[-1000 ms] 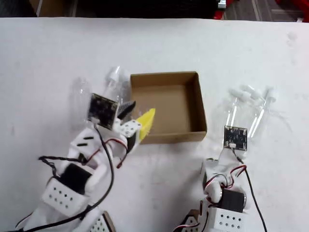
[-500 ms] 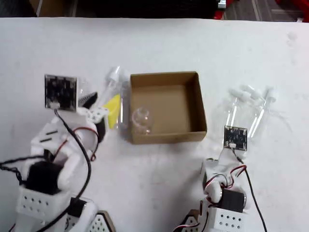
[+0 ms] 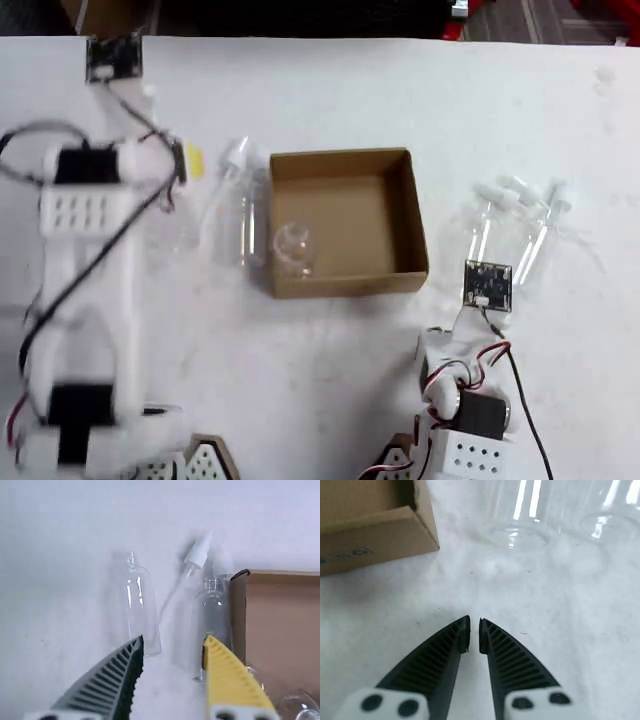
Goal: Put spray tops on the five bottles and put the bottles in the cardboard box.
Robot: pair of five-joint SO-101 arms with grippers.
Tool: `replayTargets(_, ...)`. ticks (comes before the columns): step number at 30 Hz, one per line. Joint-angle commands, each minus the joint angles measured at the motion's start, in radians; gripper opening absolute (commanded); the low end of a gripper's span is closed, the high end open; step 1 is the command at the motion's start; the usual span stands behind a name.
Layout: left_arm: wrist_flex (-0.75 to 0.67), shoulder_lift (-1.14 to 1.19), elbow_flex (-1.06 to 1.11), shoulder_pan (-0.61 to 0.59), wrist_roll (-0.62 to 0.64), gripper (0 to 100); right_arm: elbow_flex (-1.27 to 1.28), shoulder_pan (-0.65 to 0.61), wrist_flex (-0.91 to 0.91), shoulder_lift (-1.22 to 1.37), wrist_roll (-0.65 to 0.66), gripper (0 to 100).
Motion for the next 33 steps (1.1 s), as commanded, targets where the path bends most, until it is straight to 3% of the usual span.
replayTargets(1,0.13,0.315,-0.384,-0.028,0.014,18,0.009,0.008,0.002,-0.004,-0.011,1.7)
replayTargets(8,0.178,0.746,-0.853,-0.114,0.086,18,0.009,0.008,0.002,-0.004,-0.011,1.7)
replayTargets(18,0.242,1.19,-1.35,-0.127,0.1,18,0.009,0.008,0.002,-0.004,-0.011,1.7)
replayTargets(26,0.232,1.392,-1.527,-0.134,0.098,18,0.009,0.008,0.002,-0.004,-0.011,1.7)
replayTargets(33,0.207,1.44,-1.531,-0.131,0.094,18,0.009,0.008,0.002,-0.004,-0.011,1.7)
